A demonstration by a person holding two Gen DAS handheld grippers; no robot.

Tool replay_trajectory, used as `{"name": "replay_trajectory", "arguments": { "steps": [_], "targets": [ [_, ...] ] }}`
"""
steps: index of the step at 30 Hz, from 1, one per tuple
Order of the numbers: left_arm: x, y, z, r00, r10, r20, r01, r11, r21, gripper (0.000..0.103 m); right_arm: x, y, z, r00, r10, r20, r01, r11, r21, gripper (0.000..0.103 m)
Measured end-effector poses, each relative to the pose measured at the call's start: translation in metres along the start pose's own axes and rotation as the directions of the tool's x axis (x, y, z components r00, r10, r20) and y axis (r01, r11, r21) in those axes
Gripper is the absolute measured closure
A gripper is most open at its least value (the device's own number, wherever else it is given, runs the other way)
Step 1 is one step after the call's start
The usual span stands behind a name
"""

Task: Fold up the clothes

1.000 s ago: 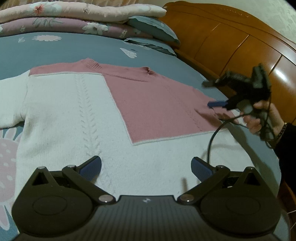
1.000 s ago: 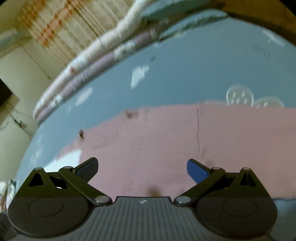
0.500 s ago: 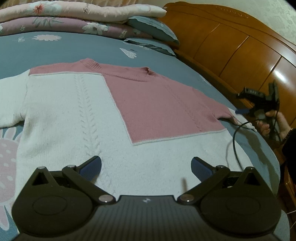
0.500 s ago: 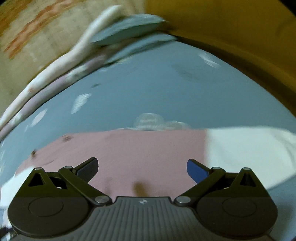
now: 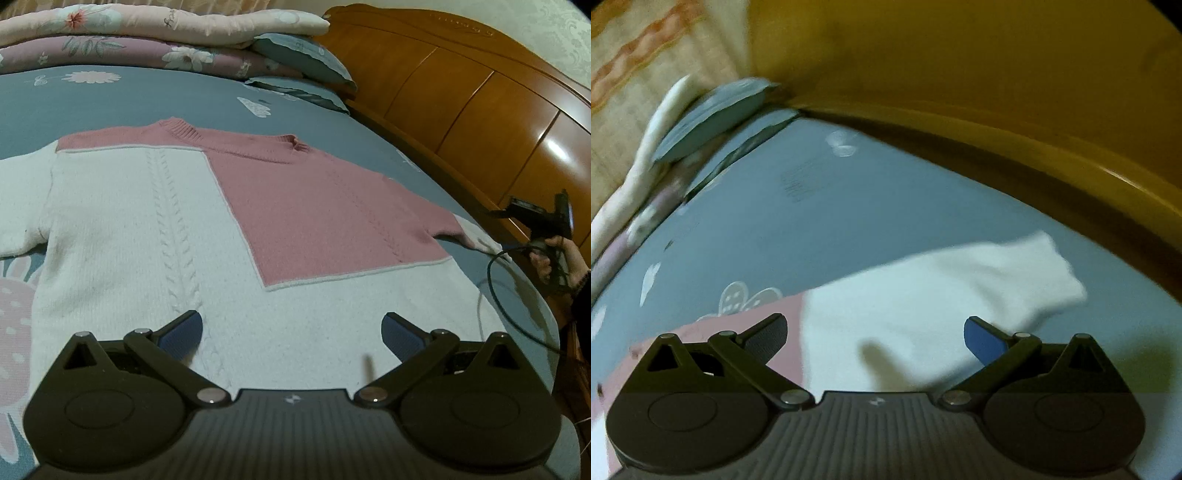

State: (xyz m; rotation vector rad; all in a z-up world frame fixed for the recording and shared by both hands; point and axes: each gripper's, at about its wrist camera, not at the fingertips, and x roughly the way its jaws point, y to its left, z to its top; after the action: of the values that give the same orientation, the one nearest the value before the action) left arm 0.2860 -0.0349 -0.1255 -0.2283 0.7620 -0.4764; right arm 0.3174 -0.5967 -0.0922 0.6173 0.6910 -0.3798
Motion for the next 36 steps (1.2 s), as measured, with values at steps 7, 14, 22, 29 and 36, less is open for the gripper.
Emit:
{"name": "replay_trajectory", "arguments": {
  "steps": [7,14,22,29,36],
  "targets": [
    [-0.001,0.001,0.0,1.0,-0.005,0.004,0.005,1.0,-0.009,0.001,-0.014,-0.039,-0.019,0.996,0.092,0.02,-0.094,0.981,0.17,0.01],
    [0.0,0.003,0.0,1.0,-0.011,0.011,0.011,1.0,-0.013,0.001,0.014,-0.049,-0.007,0.993,0.051,0.103,-0.07,0.979,0.192,0.03],
    [0.001,-0.002,-0.002,1.0,0.009,0.011,-0.009,1.0,0.027,0.001,0.035,-0.038,0.01,0.987,-0.116,0.109,0.113,0.993,0.03,0.09],
    [0.0,0.0,-0.002,1.0,0.004,0.01,-0.004,1.0,0.019,0.001,0.027,-0.045,0.014,0.977,-0.188,0.101,0.183,0.981,0.063,0.087],
    [-0.001,0.001,-0.001,1.0,-0.003,0.01,0.003,1.0,0.007,0.001,0.016,-0.038,0.015,0.966,-0.229,0.119,0.225,0.973,0.04,0.056]
  ]
}}
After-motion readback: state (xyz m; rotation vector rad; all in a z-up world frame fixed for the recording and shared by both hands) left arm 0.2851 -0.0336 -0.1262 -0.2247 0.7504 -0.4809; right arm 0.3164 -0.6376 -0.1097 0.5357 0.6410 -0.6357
